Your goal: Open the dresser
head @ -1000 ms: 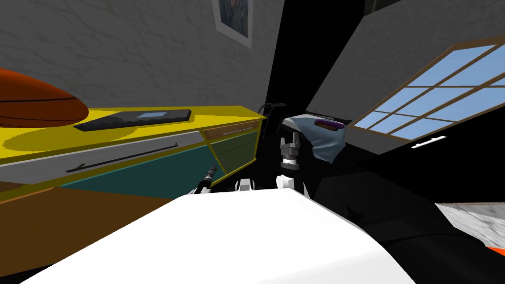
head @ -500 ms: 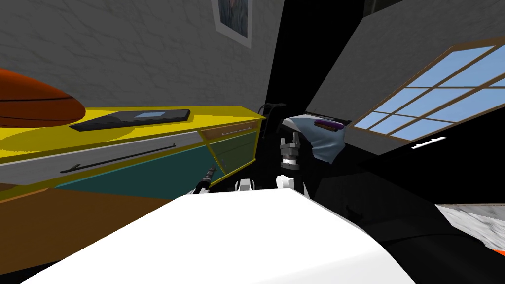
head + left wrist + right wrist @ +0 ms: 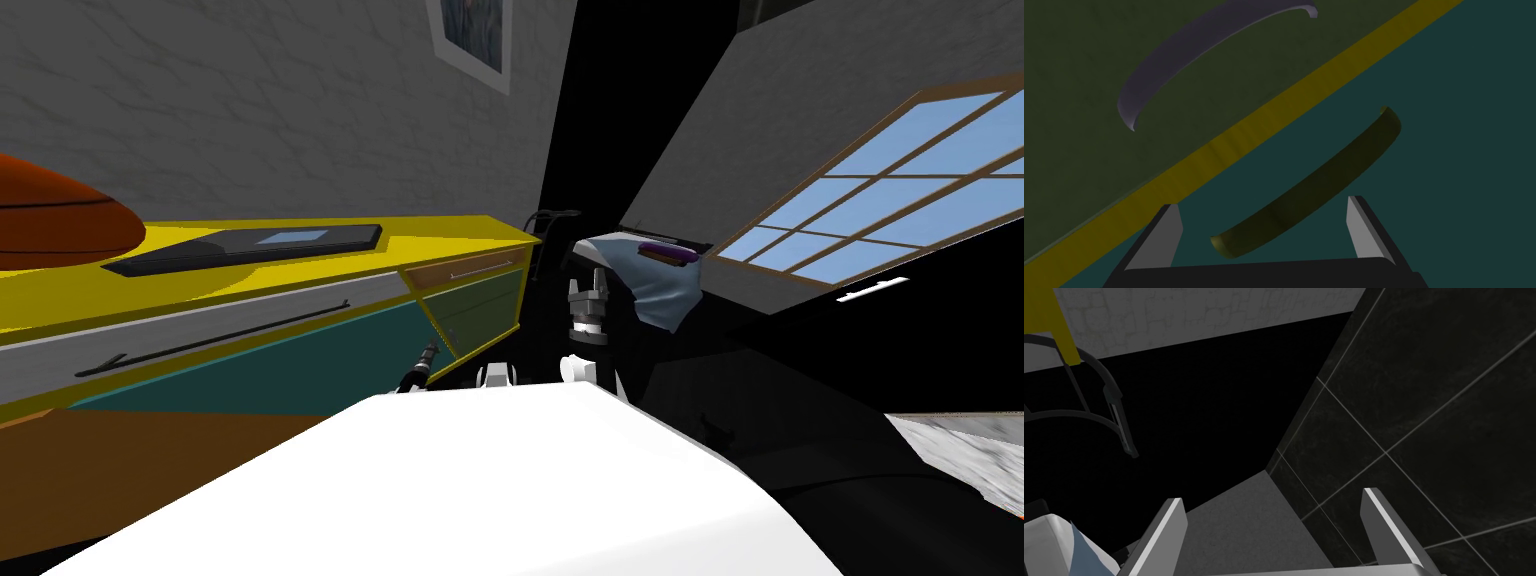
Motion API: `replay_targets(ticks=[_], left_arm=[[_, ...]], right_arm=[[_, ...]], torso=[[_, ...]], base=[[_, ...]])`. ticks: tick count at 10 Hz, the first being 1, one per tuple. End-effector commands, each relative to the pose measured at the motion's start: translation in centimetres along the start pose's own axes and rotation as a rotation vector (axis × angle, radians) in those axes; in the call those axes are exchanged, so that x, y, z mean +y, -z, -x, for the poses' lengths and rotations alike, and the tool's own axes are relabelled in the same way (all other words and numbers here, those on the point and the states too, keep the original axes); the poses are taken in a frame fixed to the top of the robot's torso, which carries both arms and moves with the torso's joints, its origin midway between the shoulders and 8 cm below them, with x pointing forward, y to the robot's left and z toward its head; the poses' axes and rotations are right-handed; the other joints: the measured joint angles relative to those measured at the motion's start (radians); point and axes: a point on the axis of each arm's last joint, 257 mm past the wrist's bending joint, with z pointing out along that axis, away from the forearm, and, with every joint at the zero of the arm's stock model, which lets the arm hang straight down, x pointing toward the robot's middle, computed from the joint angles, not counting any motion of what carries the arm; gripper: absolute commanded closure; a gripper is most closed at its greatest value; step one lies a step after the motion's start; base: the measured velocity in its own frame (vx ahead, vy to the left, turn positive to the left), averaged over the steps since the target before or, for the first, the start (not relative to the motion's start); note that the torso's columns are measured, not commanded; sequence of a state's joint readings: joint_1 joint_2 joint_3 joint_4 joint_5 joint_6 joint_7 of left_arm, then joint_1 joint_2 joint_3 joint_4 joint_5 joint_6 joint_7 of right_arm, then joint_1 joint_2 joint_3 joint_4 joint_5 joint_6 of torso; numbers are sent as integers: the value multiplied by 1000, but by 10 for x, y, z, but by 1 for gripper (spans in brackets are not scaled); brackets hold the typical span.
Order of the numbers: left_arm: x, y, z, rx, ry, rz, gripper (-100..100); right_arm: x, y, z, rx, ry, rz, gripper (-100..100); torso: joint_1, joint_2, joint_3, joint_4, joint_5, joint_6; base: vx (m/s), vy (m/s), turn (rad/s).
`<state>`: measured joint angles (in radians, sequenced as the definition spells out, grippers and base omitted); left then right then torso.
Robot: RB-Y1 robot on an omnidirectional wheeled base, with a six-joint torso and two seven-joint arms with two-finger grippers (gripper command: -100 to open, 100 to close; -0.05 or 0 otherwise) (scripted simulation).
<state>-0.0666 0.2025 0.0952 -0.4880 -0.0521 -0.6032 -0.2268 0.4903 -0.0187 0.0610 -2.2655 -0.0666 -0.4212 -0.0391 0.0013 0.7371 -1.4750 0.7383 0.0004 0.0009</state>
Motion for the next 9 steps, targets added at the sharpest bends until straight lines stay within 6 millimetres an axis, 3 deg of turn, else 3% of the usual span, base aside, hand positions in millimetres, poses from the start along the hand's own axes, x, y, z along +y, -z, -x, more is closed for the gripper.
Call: replay_targets(ticks=[1, 3, 4, 6, 9], left_arm=[[-4, -8, 12, 4, -3, -1, 100], [-7, -10, 14, 7, -29, -8, 100], [-16, -12, -3, 52, -50, -27, 100], [-26, -14, -21, 93, -64, -51, 100], [-26, -14, -21, 93, -64, -51, 100]], right_arm=[[0, 0, 0, 0, 0, 0, 0], [0, 0, 0, 0, 0, 0, 0], [0, 0, 0, 0, 0, 0, 0], [0, 0, 0, 0, 0, 0, 0], [0, 0, 0, 0, 0, 0, 0]], torso=[[-1, 2, 1, 0, 0, -1], [-2, 9, 1, 2, 1, -6], [-1, 5, 0, 3, 0, -5], [2, 14, 6, 2, 2, -1], [-1, -5, -5, 1, -3, -7]], base=[[-106, -54, -3], [-67, -42, 4], [-174, 81, -157], [-296, 118, -178], [-80, 26, -14]])
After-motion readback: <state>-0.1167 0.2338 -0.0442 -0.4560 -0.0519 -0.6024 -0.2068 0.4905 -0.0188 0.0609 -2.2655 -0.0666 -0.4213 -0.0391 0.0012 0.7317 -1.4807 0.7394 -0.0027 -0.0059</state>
